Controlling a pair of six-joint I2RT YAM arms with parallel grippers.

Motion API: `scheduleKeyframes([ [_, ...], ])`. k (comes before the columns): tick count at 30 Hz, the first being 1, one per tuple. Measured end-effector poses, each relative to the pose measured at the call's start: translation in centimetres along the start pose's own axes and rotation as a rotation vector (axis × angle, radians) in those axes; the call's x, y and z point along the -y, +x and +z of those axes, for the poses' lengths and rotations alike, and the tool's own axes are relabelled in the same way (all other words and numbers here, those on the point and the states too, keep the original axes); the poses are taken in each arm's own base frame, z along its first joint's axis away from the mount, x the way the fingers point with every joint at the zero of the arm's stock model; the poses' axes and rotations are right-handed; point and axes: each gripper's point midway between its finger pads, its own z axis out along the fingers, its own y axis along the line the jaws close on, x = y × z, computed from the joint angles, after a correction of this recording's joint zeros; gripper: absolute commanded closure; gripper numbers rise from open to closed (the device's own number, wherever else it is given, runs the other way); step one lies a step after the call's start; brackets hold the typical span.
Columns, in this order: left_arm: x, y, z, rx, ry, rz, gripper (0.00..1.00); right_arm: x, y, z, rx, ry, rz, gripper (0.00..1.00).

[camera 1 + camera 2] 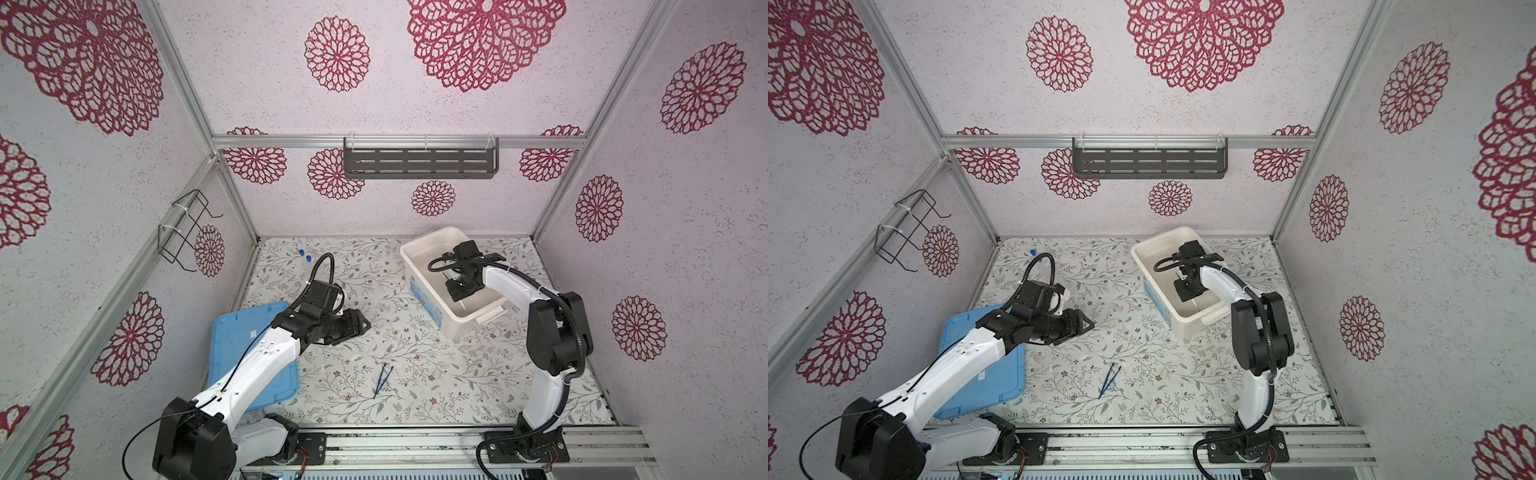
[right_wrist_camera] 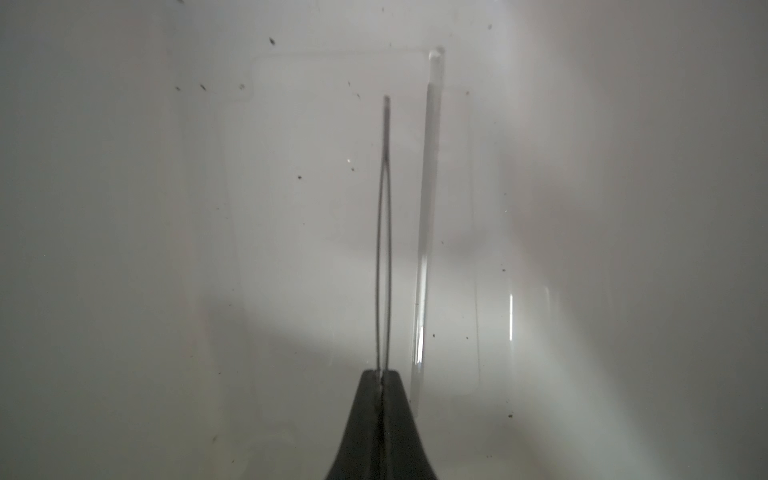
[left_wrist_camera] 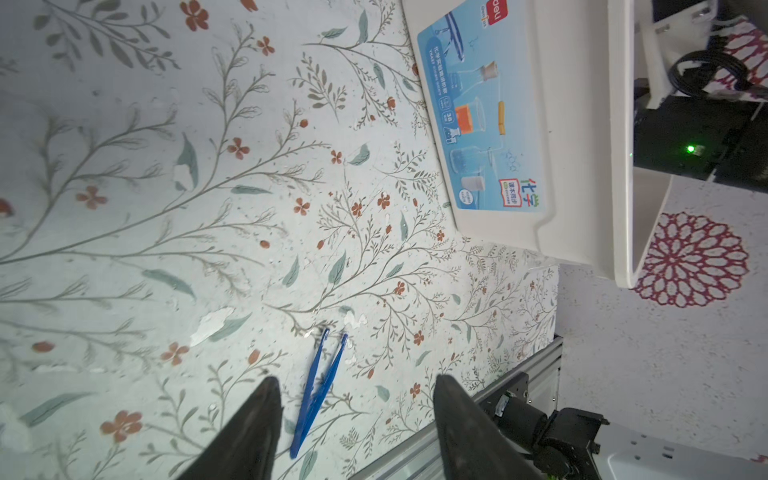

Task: Organize the chemistry lab equipment
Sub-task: 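Drop the silver tweezers into the tub with the right gripper while the left withdraws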

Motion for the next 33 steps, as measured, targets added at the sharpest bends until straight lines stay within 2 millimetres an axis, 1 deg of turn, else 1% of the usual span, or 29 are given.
scheduleKeyframes([
  [2,-1.0,1.0,-0.4,-0.009,-0.033,-0.003,0.38,0.0,0.5,1.1,-0.026,-0.001,0.0,0.98],
  [4,-2.2,2.0,-0.5,-0.029,-0.069,-0.009,0.38,0.0,0.6,1.8,-0.034,-0.002,0.002,0.93],
  [6,-3.2,3.0,-0.5,-0.056,-0.101,-0.015,0.38,0.1,0.5,2.0,-0.03,0.005,0.005,0.87],
  [7,-3.6,3.4,-0.5,-0.068,-0.116,-0.018,0.38,0.2,0.3,2.1,-0.026,0.008,0.005,0.82],
  [9,-3.8,3.5,-0.6,-0.074,-0.133,-0.016,0.38,0.2,0.1,2.2,-0.019,0.011,0.007,0.76],
  [11,-3.7,3.2,-1.0,-0.078,-0.152,-0.014,0.39,0.3,-0.2,2.2,-0.013,0.012,0.006,0.68],
  [13,-3.6,2.2,-1.8,-0.057,-0.194,-0.01,0.38,0.6,-0.8,1.8,-0.001,0.015,0.007,0.59],
  [14,-3.6,1.6,-2.3,-0.039,-0.217,-0.005,0.38,0.7,-1.2,1.6,0.005,0.017,0.007,0.57],
  [15,-3.5,0.9,-2.9,-0.017,-0.236,0.003,0.37,0.8,-1.6,1.3,0.013,0.019,0.002,0.55],
  [18,-3.5,-0.3,-4.3,0.04,-0.284,0.033,0.29,1.2,-2.6,0.4,0.037,0.026,-0.009,0.54],
  [21,-3.9,-0.4,-5.3,0.069,-0.309,0.05,0.27,1.3,-3.0,-0.7,0.048,0.03,-0.011,0.53],
  [23,-4.0,-0.4,-5.8,0.081,-0.316,0.055,0.27,1.5,-3.7,-2.3,0.07,0.035,-0.01,0.53],
  [25,-4.4,-0.4,-6.4,0.103,-0.337,0.053,0.26,1.9,-5.0,-4.7,0.129,0.046,-0.022,0.53],
  [26,-4.6,-0.5,-6.7,0.117,-0.351,0.048,0.24,2.1,-5.7,-6.1,0.163,0.053,-0.03,0.53],
  [28,-5.8,-0.7,-7.7,0.155,-0.415,0.028,0.19,2.5,-6.9,-9.4,0.242,0.07,-0.06,0.53],
  [31,-7.7,-1.2,-9.5,0.211,-0.507,-0.022,0.15,2.3,-8.4,-14.9,0.378,0.093,-0.131,0.53],
  [32,-8.1,-1.4,-10.1,0.233,-0.527,-0.039,0.14,2.1,-8.6,-16.4,0.415,0.097,-0.159,0.52],
  [33,-8.6,-1.7,-10.7,0.258,-0.546,-0.059,0.13,1.5,-8.9,-18.2,0.466,0.1,-0.206,0.47],
])
